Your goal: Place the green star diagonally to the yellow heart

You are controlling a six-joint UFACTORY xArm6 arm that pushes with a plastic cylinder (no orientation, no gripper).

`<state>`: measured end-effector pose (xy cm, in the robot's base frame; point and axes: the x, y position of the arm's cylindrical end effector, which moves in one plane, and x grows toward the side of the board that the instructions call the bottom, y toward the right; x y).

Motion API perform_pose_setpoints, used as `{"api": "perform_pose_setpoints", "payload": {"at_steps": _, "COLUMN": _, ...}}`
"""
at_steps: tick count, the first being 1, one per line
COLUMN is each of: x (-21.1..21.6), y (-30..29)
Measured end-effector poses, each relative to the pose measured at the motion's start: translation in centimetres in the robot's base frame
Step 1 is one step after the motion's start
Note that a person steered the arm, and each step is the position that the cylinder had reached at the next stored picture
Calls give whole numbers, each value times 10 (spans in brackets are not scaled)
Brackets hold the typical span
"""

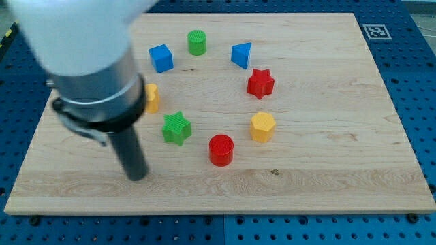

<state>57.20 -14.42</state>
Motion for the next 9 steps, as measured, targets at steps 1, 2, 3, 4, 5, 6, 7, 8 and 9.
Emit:
{"api": "perform_pose_setpoints", "payload": {"at_steps": 1, "x": -6, "y": -42}}
{"api": "perform_pose_setpoints", "payload": {"at_steps": 2, "x": -9, "y": -45}}
{"api": "perform_pose_setpoints", "payload": {"at_steps": 3, "x": -21, "y": -45}}
{"api": "perform_pose_setpoints", "payload": {"at_steps": 4, "x": -23, "y": -45}}
{"api": "perform_pose_setpoints", "payload": {"at_steps": 5, "x": -10, "y": -45}}
{"api": "perform_pose_setpoints", "payload": {"at_steps": 6, "x": -1, "y": -42}}
{"api": "perform_pose_setpoints", "payload": {"at_steps": 7, "x": -1, "y": -15}}
{"api": "perform_pose_setpoints", "payload": {"at_steps": 8, "x": -1, "y": 20}}
{"api": "perform_pose_setpoints", "payload": {"at_steps": 9, "x": -2, "y": 53}}
